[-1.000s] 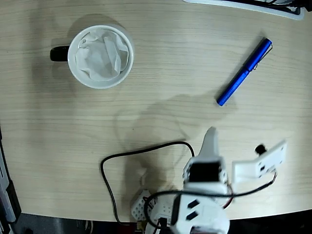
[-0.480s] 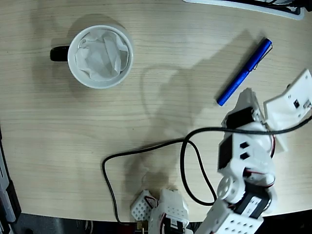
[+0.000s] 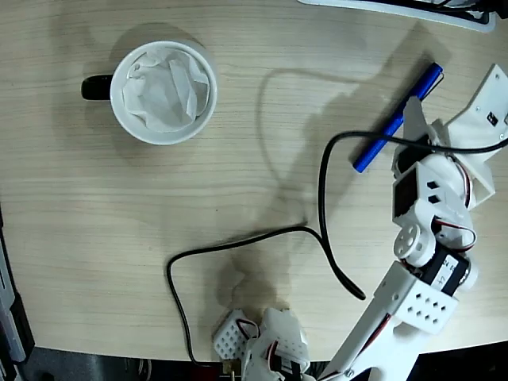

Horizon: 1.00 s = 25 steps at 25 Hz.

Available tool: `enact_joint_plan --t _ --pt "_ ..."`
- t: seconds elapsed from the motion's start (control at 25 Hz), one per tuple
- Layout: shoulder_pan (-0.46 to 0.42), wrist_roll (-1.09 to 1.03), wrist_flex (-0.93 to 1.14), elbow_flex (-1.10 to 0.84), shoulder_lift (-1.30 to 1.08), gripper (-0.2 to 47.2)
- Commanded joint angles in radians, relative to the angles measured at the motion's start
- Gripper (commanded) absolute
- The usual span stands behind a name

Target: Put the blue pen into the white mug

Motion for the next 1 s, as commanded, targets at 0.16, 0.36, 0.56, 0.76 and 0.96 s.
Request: enact_joint_plan --t 0.16,0.36,0.56,0.76,0.96 --pt "0.021 -0.067 -0.127 -0.041 -0.066 17.2" --pt "0.018 -0.072 -0.147 -0.041 -0.106 18.9" --pt "0.018 -0.074 -0.153 -0.041 -0.123 18.9" --pt "0.020 -0.074 -0.155 -0.040 -0.144 18.9" --pt "0.021 -0.074 -0.155 -0.041 -0.166 18.7"
